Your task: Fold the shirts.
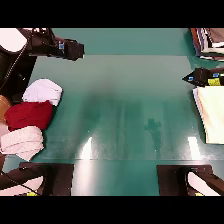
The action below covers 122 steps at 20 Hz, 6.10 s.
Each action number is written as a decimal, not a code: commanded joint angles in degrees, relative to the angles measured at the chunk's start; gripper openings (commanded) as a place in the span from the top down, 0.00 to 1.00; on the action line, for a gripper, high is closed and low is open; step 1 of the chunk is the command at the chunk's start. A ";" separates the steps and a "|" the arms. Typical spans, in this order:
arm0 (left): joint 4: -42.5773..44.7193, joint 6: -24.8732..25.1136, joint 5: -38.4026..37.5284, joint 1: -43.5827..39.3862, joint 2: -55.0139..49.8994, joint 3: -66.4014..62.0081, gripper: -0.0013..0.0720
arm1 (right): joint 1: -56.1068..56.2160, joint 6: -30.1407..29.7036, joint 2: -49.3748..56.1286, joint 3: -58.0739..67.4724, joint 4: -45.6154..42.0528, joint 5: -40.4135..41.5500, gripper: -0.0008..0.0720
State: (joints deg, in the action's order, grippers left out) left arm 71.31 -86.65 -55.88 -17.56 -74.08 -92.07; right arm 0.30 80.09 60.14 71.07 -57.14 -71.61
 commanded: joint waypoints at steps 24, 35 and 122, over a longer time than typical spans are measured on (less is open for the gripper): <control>15.69 -1.90 0.87 25.77 -0.85 20.44 0.30 | 0.22 0.02 0.07 0.13 0.15 0.81 0.97; 15.96 -3.45 5.77 29.75 -13.46 23.21 0.59 | 0.24 0.02 0.11 0.13 0.17 0.76 0.97; 0.33 4.61 -9.73 16.79 -13.70 -3.34 0.95 | 32.96 3.08 43.89 7.39 17.90 26.32 0.81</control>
State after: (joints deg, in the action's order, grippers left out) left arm 71.42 -82.02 -65.17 -0.82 -87.83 -95.35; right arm 31.79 83.26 100.12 72.53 -39.18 -43.83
